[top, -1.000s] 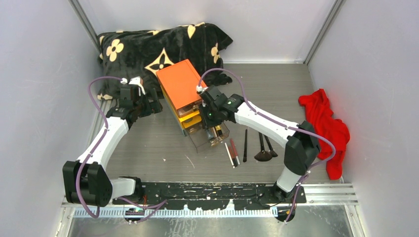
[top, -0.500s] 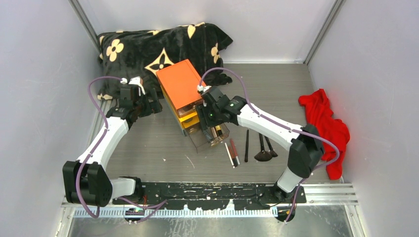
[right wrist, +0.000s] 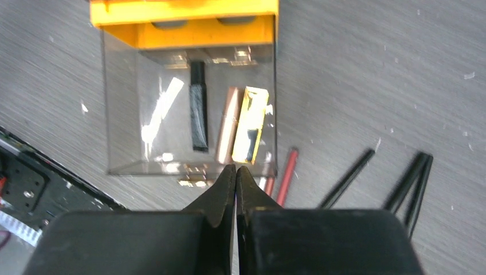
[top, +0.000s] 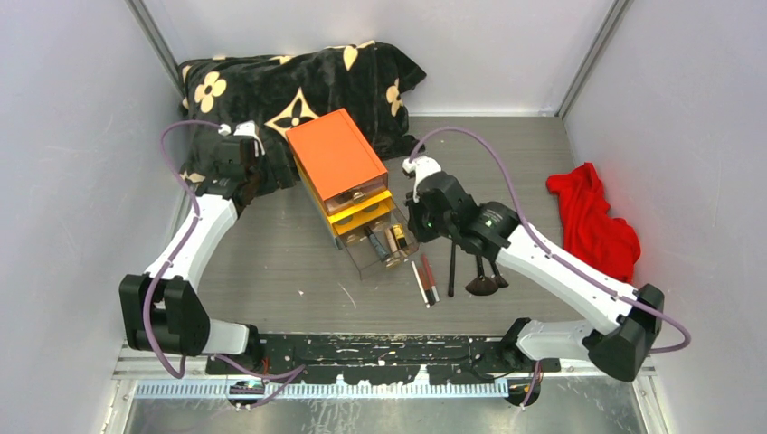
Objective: Organize the makeup
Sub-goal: Place the makeup in the drawer, then close the drawer in the storage box.
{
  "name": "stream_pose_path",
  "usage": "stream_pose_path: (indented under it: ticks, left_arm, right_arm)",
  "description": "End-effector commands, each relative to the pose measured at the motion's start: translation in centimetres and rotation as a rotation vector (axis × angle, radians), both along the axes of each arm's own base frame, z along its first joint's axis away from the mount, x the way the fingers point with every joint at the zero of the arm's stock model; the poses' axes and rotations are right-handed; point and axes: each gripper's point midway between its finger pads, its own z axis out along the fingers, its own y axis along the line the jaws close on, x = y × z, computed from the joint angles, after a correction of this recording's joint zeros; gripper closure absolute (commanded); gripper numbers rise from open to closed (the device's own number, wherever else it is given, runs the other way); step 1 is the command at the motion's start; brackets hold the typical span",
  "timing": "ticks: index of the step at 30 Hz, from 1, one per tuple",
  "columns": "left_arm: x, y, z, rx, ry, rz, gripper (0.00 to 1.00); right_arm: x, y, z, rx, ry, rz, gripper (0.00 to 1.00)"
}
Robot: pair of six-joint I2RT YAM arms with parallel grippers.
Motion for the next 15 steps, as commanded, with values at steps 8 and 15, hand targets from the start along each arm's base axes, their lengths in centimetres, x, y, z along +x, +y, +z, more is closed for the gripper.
stream_pose_path:
  ticks: [8, 15]
  left_arm:
    - [5.2, 0.9, 2.0, 0.026, -0.096, 0.038, 0.0]
    - [6.8, 3.4, 0.7, -0.002, -0.072, 0.092, 0.0]
  right_arm:
    - [-4.0, -3.7, -4.2, 0.027, 0.038, -0.03, 0.97]
    - [-4.9, -3.8, -5.9, 0.039, 0.072, -0.022, 0.97]
